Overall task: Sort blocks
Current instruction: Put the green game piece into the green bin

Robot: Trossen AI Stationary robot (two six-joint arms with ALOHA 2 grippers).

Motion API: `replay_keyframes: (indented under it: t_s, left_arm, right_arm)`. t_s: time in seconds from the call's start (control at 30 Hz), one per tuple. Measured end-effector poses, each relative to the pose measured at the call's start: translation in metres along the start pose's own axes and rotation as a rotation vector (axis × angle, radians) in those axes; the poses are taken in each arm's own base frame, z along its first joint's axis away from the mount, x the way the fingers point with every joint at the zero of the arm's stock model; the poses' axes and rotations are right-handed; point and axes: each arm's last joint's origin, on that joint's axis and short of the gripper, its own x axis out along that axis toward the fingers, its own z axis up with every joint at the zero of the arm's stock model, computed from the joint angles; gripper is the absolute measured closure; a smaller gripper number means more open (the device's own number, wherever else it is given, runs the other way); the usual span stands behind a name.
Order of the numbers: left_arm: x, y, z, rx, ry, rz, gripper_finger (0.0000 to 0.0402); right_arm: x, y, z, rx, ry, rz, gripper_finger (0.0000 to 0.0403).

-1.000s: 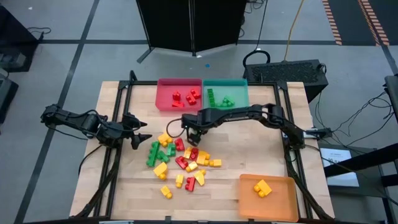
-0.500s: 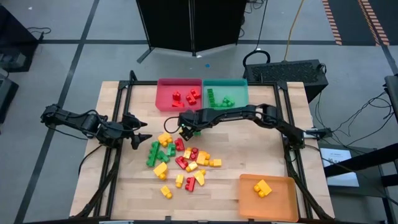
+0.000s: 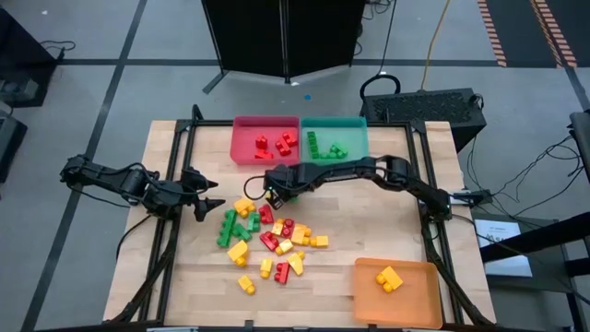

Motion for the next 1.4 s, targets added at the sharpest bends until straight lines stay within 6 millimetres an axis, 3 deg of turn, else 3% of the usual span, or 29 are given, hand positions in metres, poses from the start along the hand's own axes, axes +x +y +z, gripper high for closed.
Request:
replay_keyframes:
  t_s: [0.17,0.27,0.37,0.5,0.7,0.87,1.07,1.27,1.4]
  left_arm:
    - [0.0,0.0,0.0,0.0,0.0,0.0,0.004]
    - [0.0,0.0,0.0,0.001,0.0,0.0,0.004]
    - [0.0,0.0,0.0,0.002,0.002,0.001,0.004]
    - [0.001,0.0,0.0,0.006,0.007,0.007,0.004]
    - [0.001,0.0,-0.001,0.009,0.012,0.01,0.004]
    - [0.001,0.0,-0.001,0.007,0.012,0.01,0.004]
    - [0.001,0.0,-0.001,0.008,0.013,0.011,0.004]
    - [0.001,0.0,-0.001,0.007,0.013,0.011,0.004]
    - [0.001,0.0,-0.001,0.007,0.013,0.011,0.004]
  right_arm:
    - [-0.009,0.002,0.004,-0.007,0.025,0.02,0.0291]
    - [-0.032,0.005,0.009,-0.059,0.027,0.002,0.0291]
    - [-0.074,0.003,0.027,-0.094,-0.064,-0.003,0.0291]
    - [-0.12,-0.023,0.048,-0.099,-0.163,-0.072,0.0291]
    - [-0.154,-0.087,0.062,-0.087,-0.122,-0.297,0.0291]
    - [-0.149,-0.137,0.066,-0.063,-0.042,-0.375,0.0291]
    - [-0.129,-0.194,0.049,0.041,0.005,-0.386,0.0291]
    - [-0.103,-0.223,0.035,0.18,0.092,-0.205,0.0291]
    - [-0.102,-0.227,0.037,0.183,0.087,-0.186,0.0273]
